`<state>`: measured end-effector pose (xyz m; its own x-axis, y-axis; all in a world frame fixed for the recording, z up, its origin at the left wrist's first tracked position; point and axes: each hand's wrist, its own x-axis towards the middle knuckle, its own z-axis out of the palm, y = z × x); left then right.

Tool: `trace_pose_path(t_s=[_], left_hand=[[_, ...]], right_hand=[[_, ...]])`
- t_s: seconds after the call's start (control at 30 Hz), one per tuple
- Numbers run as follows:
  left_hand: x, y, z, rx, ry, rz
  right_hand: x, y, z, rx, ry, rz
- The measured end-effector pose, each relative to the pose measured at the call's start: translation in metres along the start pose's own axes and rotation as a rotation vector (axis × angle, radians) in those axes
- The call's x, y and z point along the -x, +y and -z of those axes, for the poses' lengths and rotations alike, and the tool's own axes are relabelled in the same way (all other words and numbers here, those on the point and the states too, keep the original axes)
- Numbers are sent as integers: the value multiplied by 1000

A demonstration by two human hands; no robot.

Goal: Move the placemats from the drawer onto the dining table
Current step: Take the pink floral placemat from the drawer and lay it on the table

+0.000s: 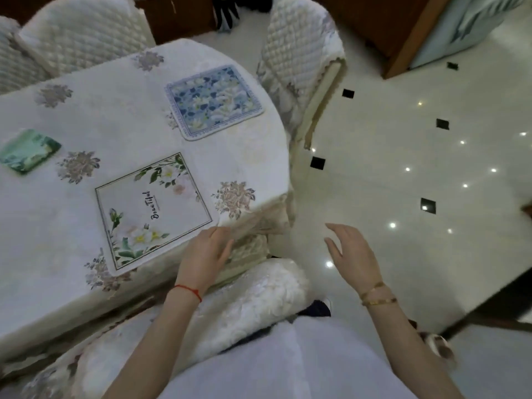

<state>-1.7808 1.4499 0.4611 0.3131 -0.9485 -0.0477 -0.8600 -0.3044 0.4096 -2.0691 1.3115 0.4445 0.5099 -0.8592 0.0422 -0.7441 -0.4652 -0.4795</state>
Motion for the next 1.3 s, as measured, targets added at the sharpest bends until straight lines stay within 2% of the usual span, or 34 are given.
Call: trace_pose_path(t_s=[0.23,0.4,0.53,0.67,0.9,1.13,1.3], left_hand=[[-47,158,-57,108,-33,-73],[-88,259,-83,181,-23,-118],[-126,295,-98,165,-45,-133],[-178,311,-118,130,-55,-121],[-315,341,-149,159,-58,-78],[-509,387,-127,174,-6,-128],[-617,398,-109,173,20,-102]], right_hand=[[49,136,87,-12,61,-219],[45,214,145,2,142,-285],[26,253,160,-26,152,-333],[-7,288,159,-63,95,-379],[-145,360,178,-53,63,-371],[-353,408,249,-20,165,-288],[-460,430,256,-24,110,-283]])
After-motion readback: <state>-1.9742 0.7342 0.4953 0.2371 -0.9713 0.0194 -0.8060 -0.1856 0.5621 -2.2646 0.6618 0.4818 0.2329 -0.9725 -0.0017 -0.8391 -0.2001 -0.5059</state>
